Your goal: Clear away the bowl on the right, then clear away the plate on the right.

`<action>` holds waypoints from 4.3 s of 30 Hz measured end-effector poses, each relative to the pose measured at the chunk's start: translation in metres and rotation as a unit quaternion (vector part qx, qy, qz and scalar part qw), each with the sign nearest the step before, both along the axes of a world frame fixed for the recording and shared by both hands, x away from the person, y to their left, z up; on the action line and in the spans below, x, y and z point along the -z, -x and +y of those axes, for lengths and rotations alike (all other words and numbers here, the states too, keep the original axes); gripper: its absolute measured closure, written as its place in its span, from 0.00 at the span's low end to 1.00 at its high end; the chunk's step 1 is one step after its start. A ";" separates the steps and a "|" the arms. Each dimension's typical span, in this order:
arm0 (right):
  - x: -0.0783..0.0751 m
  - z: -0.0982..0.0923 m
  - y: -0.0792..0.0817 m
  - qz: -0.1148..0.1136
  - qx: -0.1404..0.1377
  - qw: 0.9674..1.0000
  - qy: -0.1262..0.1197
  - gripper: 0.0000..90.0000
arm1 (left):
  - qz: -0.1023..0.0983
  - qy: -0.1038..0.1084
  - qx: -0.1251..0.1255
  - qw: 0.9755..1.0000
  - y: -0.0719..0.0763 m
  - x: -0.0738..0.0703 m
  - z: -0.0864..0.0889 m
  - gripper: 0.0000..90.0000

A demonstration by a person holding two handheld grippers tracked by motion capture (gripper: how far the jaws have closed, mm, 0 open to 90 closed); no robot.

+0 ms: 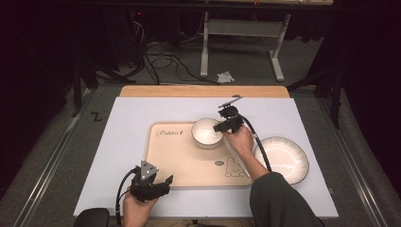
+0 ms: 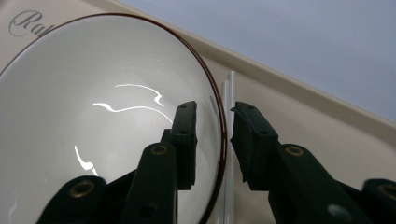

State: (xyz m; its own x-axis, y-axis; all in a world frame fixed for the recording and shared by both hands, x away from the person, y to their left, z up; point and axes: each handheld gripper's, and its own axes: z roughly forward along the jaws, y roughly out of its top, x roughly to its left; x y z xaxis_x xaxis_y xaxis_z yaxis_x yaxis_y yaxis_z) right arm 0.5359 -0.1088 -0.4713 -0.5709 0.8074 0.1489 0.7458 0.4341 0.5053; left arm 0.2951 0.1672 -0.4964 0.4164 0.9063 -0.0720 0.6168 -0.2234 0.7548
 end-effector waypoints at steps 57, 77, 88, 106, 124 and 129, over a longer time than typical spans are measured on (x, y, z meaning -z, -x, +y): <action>-0.060 -0.091 0.096 -0.087 -0.026 0.995 -0.031 0.53 | -0.008 -0.010 0.058 0.998 -0.031 -0.001 -0.026 0.35; -0.062 -0.145 0.142 -0.119 0.017 0.991 -0.052 0.52 | -0.014 -0.017 0.070 0.997 -0.035 -0.002 -0.032 0.35; -0.045 -0.167 0.160 -0.123 0.037 0.990 -0.055 0.49 | -0.014 -0.019 0.078 0.997 -0.034 -0.003 -0.034 0.35; -0.016 -0.202 0.172 -0.128 0.086 0.985 -0.074 0.43 | -0.036 -0.038 0.102 0.993 -0.034 -0.005 -0.036 0.33; -0.013 -0.213 0.171 -0.107 0.099 0.989 -0.040 0.52 | -0.015 -0.037 0.111 0.993 -0.039 -0.013 -0.035 0.33; -0.011 -0.219 0.175 -0.105 0.105 0.989 -0.030 0.46 | -0.012 -0.037 0.116 0.993 -0.043 -0.011 -0.039 0.33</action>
State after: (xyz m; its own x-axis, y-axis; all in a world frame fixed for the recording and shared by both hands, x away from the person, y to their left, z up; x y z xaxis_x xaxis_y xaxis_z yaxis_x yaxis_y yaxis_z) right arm 0.3611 -0.3274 -0.4599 -0.4154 0.9046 0.0960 0.6925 0.2461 0.6781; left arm 0.3379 0.1284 -0.4853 0.6147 0.7887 0.0039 0.5249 -0.4128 0.7443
